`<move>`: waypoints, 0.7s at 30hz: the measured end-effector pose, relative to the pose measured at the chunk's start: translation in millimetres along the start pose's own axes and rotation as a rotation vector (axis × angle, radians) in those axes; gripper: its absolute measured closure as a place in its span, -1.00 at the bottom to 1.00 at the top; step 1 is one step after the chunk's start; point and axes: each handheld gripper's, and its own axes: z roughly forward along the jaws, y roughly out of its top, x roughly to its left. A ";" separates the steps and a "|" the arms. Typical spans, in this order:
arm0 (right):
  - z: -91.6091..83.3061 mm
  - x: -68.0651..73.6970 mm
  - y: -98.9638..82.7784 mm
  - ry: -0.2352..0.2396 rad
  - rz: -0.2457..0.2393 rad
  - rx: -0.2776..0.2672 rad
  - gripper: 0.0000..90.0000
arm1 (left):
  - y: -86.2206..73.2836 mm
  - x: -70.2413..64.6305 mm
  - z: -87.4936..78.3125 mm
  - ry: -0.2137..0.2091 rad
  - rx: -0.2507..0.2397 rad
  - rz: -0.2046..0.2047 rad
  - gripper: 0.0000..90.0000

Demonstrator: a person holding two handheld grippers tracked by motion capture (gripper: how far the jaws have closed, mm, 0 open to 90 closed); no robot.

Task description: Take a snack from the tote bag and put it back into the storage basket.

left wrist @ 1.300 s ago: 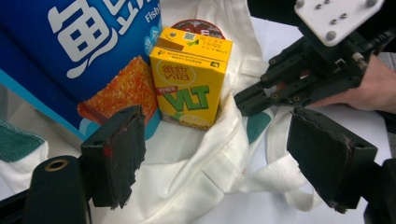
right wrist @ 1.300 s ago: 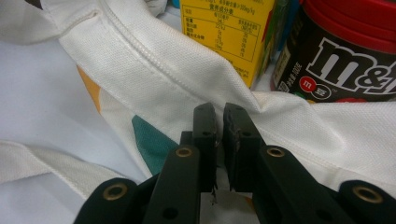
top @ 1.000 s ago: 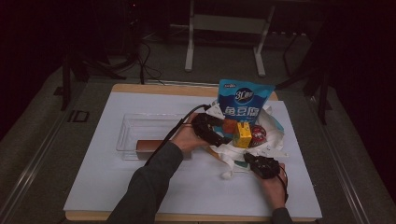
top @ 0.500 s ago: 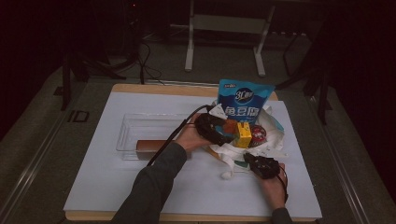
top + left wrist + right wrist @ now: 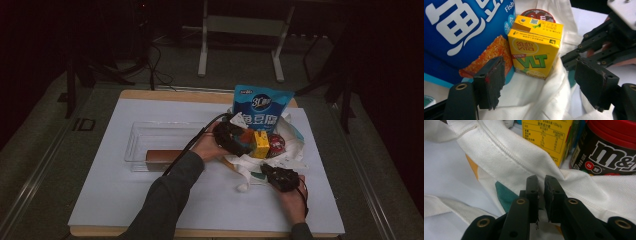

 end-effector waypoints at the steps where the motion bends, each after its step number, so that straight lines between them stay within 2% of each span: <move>1: 0.0 0.1 0.0 -0.001 -0.001 0.000 0.81 | 1.0 0.6 1.4 -0.009 0.000 -0.002 -0.45; 10: -0.1 0.3 -0.1 -0.001 -0.002 0.000 0.81 | 6.6 1.3 10.1 -0.010 0.016 0.009 -0.47; 21: 0.0 0.0 0.0 0.001 0.001 0.000 0.81 | 11.0 8.5 20.4 -0.034 0.010 -0.007 -0.54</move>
